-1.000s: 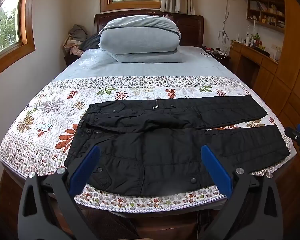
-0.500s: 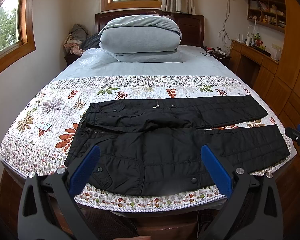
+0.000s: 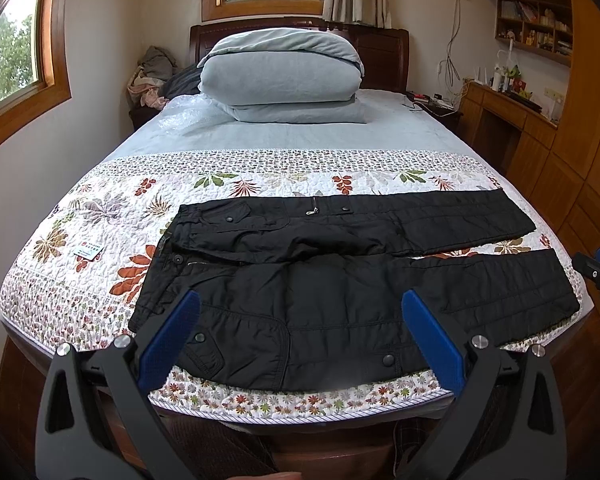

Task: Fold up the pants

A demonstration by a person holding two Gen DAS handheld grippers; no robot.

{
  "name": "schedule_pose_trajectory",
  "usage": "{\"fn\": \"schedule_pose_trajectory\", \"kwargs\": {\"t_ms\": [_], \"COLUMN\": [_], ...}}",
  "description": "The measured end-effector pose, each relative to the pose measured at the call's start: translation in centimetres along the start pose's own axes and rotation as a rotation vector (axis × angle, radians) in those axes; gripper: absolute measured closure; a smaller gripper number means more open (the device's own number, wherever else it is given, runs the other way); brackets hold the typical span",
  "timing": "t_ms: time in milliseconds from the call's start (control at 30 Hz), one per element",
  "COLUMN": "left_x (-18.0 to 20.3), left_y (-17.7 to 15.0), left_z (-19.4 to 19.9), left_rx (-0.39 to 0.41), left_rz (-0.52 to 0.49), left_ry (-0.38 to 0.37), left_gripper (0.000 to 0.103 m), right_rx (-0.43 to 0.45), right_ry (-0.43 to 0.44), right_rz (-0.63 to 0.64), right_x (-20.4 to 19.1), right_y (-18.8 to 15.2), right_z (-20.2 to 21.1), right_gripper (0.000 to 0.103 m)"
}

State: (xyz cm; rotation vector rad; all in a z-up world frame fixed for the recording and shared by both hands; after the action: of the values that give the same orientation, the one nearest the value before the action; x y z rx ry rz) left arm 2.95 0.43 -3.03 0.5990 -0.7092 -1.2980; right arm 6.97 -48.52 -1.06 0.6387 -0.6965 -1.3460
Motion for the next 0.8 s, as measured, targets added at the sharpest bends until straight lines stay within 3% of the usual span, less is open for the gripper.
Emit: {"fn": "schedule_pose_trajectory", "kwargs": {"t_ms": [800], "left_x": [0.01], "left_y": [0.0], "left_z": [-0.13], "left_rx": [-0.003], "left_rz": [-0.004], "left_ry": [0.002], "left_gripper": [0.002], "right_rx": [0.004], "right_ry": [0.004], "right_rz": [0.005], "right_x": [-0.02], "right_y": [-0.03], "right_z": [0.04], "right_gripper": [0.003]}}
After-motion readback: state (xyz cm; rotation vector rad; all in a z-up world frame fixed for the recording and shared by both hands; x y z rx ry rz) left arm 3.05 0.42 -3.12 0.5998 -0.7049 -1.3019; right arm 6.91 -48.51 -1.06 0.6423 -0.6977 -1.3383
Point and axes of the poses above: each gripper's, at about its wrist camera, not at the fingertips, and z roughly against the way its jaws point, x to its right, y to its top, the point moved 4 cm from there along -z, roughly the way its jaws point, and after that the axes turned 9 degrees about z, right-handed, at the moved point
